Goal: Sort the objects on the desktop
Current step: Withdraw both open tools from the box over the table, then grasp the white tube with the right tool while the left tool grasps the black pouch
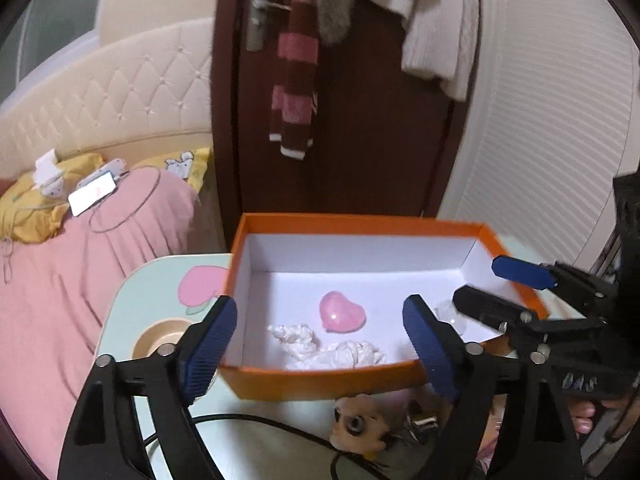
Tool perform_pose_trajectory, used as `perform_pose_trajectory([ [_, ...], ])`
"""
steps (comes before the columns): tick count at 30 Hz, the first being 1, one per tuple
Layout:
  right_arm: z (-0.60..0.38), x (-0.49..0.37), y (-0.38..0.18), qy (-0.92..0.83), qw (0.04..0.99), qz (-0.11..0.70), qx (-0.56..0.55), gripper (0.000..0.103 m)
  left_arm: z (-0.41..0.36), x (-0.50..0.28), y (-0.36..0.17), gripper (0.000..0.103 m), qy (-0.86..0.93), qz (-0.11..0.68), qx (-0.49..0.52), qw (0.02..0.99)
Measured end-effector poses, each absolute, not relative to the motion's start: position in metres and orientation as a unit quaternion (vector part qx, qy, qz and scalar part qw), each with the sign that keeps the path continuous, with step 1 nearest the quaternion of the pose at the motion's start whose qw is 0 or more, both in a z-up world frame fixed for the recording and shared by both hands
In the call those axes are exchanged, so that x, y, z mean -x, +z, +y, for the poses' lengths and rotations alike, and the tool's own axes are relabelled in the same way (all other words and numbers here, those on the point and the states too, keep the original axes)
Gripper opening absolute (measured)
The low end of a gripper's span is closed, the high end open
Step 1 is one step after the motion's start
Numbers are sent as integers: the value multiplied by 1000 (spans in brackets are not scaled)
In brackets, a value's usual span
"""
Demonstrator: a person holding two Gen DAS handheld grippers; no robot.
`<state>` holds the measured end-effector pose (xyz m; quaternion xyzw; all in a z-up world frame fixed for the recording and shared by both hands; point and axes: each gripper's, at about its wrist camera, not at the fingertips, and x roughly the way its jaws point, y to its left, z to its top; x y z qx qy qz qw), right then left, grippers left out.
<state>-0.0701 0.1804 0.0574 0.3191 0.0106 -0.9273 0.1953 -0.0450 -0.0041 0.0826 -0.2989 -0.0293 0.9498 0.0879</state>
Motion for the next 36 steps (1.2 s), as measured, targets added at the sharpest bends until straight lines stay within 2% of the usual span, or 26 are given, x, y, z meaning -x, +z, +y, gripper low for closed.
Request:
perform_pose_trajectory([
  [4, 191, 59, 76, -935, 203, -19, -290, 74, -14, 30, 90, 87, 949, -21, 309, 67],
  [11, 197, 25, 87, -936, 193, -2, -296, 74, -31, -9, 80, 87, 941, -30, 334, 41],
  [18, 211, -11, 57, -924, 153, 30, -349, 74, -40, -50, 60, 87, 934, -45, 354, 15],
  [25, 216, -35, 22, -910, 100, 84, -393, 74, -28, -53, 31, 87, 930, -35, 365, -2],
  [28, 222, -35, 20, -910, 95, 71, -396, 83, -24, -49, 18, 87, 925, -31, 379, -3],
  [32, 230, -34, 15, -910, 96, 48, -401, 84, -13, -51, 7, 96, 931, 2, 366, -15],
  [36, 239, -34, 10, -906, 100, 16, -412, 94, -13, -50, 7, 98, 930, 4, 367, -15],
])
